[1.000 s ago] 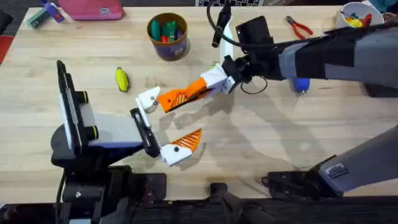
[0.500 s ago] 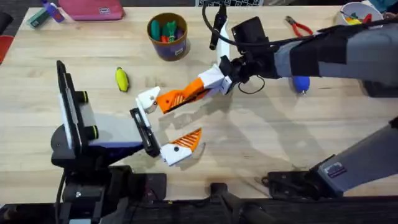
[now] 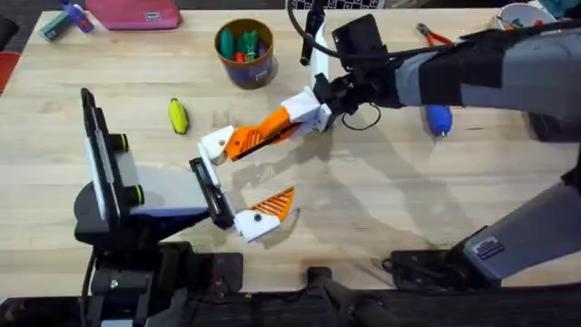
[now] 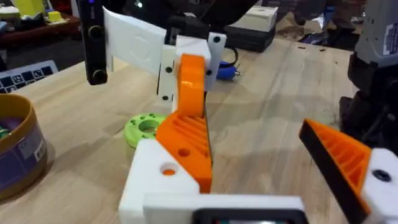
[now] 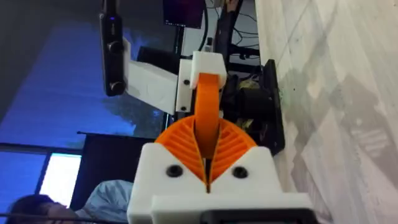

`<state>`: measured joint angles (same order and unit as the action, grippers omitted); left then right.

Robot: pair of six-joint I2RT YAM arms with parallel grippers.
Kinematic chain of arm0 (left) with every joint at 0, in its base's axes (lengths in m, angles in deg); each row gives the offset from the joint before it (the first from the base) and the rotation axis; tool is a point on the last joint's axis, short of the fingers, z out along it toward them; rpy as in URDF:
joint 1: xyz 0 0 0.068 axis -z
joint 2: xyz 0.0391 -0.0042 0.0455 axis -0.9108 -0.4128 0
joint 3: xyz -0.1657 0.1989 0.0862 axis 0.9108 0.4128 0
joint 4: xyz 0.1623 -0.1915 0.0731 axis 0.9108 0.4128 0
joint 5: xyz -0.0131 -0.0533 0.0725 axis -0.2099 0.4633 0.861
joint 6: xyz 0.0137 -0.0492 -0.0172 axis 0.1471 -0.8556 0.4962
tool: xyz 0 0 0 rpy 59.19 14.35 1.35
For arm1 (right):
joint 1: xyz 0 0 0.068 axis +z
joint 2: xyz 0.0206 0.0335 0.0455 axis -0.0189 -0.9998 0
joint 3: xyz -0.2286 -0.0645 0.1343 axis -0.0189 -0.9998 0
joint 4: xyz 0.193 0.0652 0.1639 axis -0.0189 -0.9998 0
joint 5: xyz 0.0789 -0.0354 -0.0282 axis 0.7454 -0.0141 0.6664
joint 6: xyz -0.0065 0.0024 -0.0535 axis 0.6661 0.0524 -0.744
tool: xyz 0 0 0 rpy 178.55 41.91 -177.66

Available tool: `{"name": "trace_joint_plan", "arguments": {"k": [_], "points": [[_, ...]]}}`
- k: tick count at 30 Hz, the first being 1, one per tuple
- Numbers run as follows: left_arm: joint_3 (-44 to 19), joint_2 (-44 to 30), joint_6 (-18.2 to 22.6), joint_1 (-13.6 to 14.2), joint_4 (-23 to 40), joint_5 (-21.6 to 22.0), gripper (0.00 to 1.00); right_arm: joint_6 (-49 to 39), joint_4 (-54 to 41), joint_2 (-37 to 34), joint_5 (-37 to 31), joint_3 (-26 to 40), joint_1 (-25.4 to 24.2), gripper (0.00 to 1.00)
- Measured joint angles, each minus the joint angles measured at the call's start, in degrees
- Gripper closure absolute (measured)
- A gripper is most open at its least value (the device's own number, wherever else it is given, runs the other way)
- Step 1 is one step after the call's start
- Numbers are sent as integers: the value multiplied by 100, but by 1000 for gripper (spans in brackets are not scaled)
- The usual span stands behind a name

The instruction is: Pick up the gripper from the table and insert it into the empty holder that is missing its gripper. Then pick up a screw, insert it into the mounting hole, and use the screwdriver to tighten it. Finally, clean up the table by picking up the vegetable and placing it into the bucket.

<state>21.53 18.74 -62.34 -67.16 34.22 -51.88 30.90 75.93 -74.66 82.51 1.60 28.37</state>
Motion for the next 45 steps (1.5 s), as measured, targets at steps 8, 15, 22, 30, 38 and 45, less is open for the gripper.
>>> {"name": "trace_joint_plan", "arguments": {"k": [8, 15, 22, 30, 38, 45], "points": [[0, 1, 16, 0, 1, 3, 15, 92, 0, 0, -244, 141, 157, 992], [0, 1, 12, -18, 1, 18, 15, 171, 1, -172, -256, 334, 252, 993], [0, 1, 14, -33, -6, 57, 15, 212, 12, -184, -292, 387, 274, 993], [0, 1, 8, -39, -6, 75, 16, 305, 79, -182, -382, 397, 368, 993], [0, 1, 16, -44, -12, 134, 14, 366, 331, -182, -420, 397, 379, 993], [0, 1, 48, -62, -28, 194, 14, 617, 893, -184, -449, 318, 393, 993]]}}
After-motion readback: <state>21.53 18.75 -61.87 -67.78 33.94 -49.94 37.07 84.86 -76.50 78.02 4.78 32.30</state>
